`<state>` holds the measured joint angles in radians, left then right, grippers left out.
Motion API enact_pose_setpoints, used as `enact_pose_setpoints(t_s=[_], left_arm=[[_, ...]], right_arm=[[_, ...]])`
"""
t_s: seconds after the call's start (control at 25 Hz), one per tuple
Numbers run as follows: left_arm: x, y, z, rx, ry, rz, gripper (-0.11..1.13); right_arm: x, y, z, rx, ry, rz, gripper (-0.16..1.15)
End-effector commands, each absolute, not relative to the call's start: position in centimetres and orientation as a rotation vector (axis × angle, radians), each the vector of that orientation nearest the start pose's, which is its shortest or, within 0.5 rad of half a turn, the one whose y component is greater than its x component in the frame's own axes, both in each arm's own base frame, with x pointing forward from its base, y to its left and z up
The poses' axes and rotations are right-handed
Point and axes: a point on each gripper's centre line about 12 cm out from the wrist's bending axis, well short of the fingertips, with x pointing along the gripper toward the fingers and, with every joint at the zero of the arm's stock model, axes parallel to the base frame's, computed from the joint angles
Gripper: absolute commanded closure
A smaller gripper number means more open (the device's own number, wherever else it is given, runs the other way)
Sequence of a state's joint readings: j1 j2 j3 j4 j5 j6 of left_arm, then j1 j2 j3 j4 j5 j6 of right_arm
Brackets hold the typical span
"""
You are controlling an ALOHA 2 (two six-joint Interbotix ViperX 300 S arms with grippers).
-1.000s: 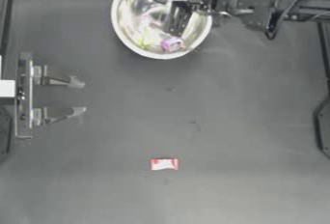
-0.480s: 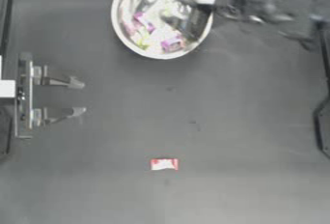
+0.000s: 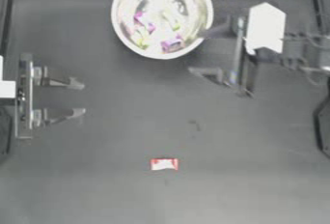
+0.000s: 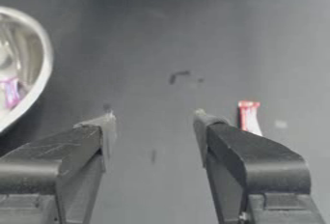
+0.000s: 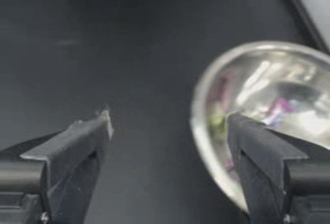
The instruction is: Put candies in bowl
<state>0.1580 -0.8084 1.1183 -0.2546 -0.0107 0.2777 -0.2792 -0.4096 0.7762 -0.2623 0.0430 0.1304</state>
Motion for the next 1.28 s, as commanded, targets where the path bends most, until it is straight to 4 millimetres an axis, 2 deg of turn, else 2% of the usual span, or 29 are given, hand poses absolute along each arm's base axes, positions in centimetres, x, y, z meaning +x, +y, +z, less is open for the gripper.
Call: enact_pose_setpoints(t_s=[0.04, 0.36, 0.6, 0.8, 0.92, 1.28], left_arm=[[22.1, 3.5, 25.6, 0.0, 0.291, 0.155, 0.14], [22.2, 3.4, 25.7, -0.003, 0.332, 0.14, 0.14], [22.8, 3.2, 26.1, -0.017, 0.398, 0.113, 0.12], [25.4, 3.3, 26.8, -0.03, 0.5, 0.086, 0.11], [27.4, 3.3, 26.0, -0.041, 0.588, 0.066, 0.11], [33.0, 0.8, 25.2, -0.028, 0.678, -0.035, 0.11]], right_arm=[[29.8, -6.9, 28.4, -0.071, 0.379, -0.212, -0.01], [26.6, -2.9, 27.5, -0.026, 0.337, -0.103, -0.01], [25.6, -2.6, 27.3, -0.036, 0.28, -0.09, -0.01], [25.4, -2.6, 27.1, -0.036, 0.285, -0.09, -0.01], [25.2, -2.6, 26.9, -0.036, 0.291, -0.09, -0.01], [23.6, -2.4, 26.9, -0.022, 0.272, -0.096, -0.01]])
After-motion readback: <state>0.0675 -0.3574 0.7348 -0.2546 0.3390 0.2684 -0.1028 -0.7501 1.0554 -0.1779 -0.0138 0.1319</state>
